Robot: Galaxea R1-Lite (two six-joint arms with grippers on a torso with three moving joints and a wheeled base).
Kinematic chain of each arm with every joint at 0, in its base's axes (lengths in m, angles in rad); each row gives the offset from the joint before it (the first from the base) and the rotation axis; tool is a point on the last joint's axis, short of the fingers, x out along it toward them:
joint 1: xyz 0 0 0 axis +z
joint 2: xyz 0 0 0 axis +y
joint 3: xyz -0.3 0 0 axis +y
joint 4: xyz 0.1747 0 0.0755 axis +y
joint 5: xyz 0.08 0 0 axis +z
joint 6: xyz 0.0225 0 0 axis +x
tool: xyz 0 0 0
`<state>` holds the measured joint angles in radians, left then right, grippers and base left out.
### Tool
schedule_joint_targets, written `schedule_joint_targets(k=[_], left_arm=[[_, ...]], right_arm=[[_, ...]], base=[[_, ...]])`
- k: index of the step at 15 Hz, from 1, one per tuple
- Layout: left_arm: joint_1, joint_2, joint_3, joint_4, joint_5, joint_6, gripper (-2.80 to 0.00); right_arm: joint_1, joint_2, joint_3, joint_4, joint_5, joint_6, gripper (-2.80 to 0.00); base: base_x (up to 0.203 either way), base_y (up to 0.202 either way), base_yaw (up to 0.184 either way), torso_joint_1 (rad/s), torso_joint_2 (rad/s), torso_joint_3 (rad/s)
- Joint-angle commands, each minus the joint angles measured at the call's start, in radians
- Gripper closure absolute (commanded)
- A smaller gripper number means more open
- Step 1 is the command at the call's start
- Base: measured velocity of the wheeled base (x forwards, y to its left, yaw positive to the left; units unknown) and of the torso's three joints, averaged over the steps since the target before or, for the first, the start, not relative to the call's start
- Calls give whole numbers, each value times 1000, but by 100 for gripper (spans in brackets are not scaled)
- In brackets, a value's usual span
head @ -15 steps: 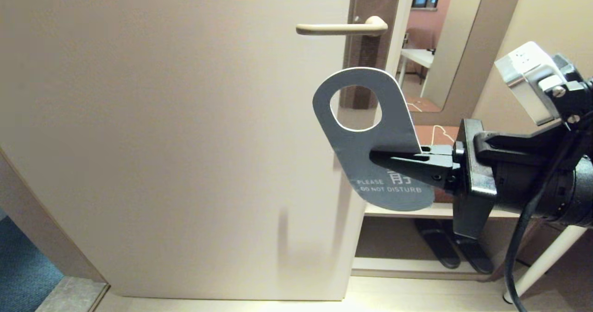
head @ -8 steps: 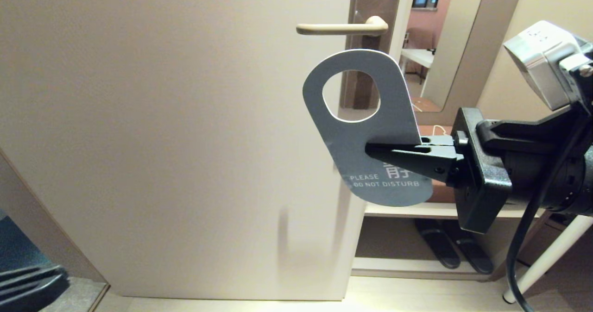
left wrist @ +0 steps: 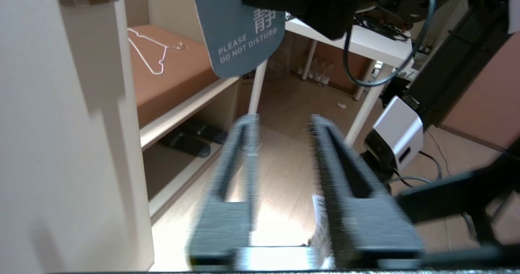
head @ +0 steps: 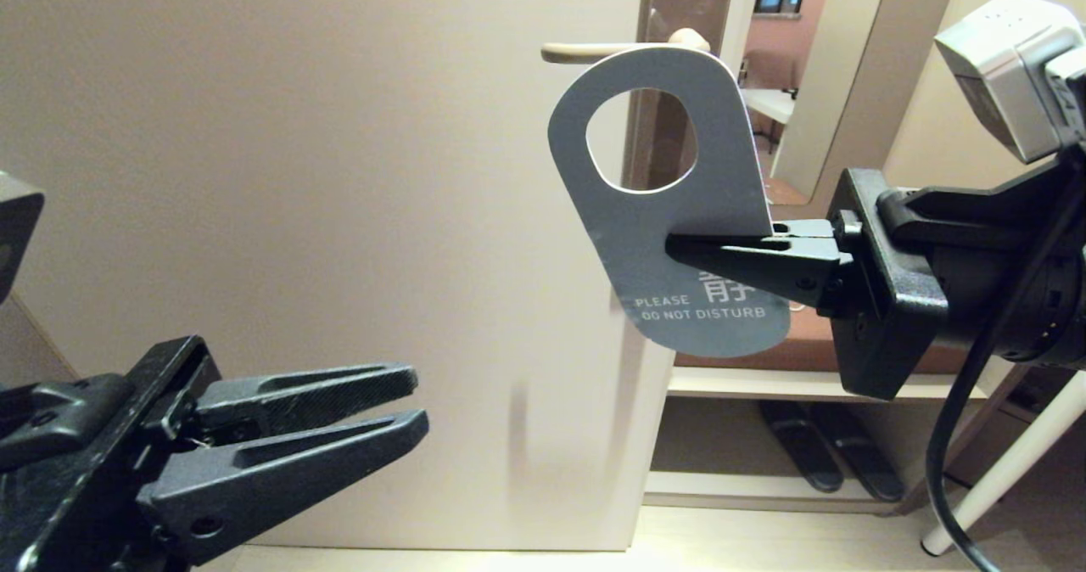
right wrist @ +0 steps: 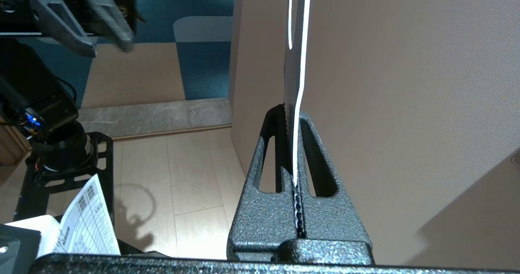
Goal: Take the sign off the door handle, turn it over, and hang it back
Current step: Hand it to the other hand
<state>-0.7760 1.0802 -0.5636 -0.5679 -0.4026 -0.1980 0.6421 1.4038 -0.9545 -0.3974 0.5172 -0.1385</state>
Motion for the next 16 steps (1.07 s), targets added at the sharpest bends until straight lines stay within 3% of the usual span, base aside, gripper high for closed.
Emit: schedule_joint_targets(k=[1,3,11,14,16], left_arm=[[-9,78,-2,-27,-2,3,-280],[-8,84,-1,-29,-2,-1,-280],[-3,178,-77,-77,-2,-64,-280],[-8,213,-86,-93,-13,-67,-280],[-8,230,-95,-93,-80,-68,-280]], right_arm=[[1,4,-1,-3,4,-1,0],[1,7,-1,-3,12,5,0],[1,6,-49,-9,57,190,0],[1,4,-49,-7,169,193,0],[1,10,-50,-4,228,194,0]], base=[[0,0,0,0,0,0],[0,0,0,0,0,0],[0,0,0,0,0,0],[0,0,0,0,0,0],[0,0,0,0,0,0]])
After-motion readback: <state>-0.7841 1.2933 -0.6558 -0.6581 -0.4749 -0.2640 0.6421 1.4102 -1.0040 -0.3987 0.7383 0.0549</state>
